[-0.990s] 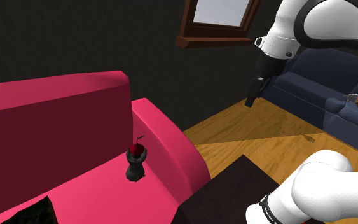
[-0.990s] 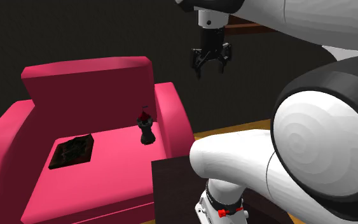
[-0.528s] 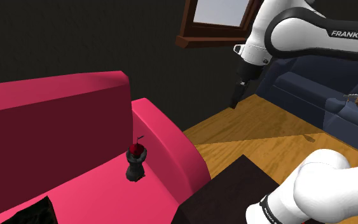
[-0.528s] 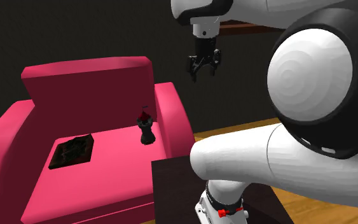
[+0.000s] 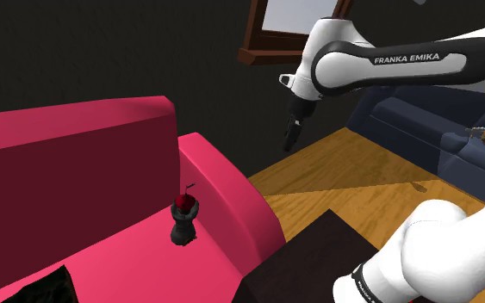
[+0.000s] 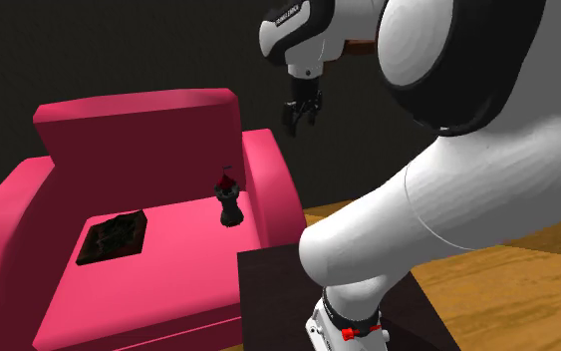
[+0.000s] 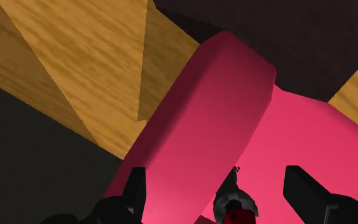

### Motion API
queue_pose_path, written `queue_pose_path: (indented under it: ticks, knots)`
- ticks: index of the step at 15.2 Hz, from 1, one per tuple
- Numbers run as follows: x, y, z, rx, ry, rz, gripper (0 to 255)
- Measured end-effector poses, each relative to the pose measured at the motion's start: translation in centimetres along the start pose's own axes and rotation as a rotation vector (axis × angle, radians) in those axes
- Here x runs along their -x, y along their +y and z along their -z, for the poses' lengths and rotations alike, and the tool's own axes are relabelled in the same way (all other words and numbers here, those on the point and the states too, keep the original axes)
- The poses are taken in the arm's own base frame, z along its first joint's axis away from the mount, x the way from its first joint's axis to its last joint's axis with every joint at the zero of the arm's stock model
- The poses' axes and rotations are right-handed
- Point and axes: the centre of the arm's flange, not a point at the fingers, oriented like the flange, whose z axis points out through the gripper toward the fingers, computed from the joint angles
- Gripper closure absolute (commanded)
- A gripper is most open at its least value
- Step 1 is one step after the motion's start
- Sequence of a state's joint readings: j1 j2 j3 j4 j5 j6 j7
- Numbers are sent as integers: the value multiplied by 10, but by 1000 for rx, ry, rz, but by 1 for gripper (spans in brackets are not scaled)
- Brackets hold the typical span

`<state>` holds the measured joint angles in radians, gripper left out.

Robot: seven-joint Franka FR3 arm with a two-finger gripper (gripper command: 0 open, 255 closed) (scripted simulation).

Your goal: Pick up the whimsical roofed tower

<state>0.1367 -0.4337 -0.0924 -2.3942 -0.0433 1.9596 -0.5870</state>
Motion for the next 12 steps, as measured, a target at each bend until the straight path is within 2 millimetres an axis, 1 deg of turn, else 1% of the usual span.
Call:
queue_pose_path:
  ticks: [2, 3, 4, 5, 6, 8, 9, 12]
  knots:
    - [-22, 2, -18, -5, 8, 76, 0]
    - [-31, 3, -26, -8, 13, 113, 0]
    - [-44, 4, -34, -11, 17, 151, 0]
    - [-51, 4, -41, -13, 21, 188, 0]
    - [-62, 5, -48, -16, 25, 226, 0]
    - [-83, 3, -61, -22, 33, 302, 0]
    - [-92, 3, -71, -25, 37, 339, 0]
    - [-122, -3, -93, -33, 49, 452, 0]
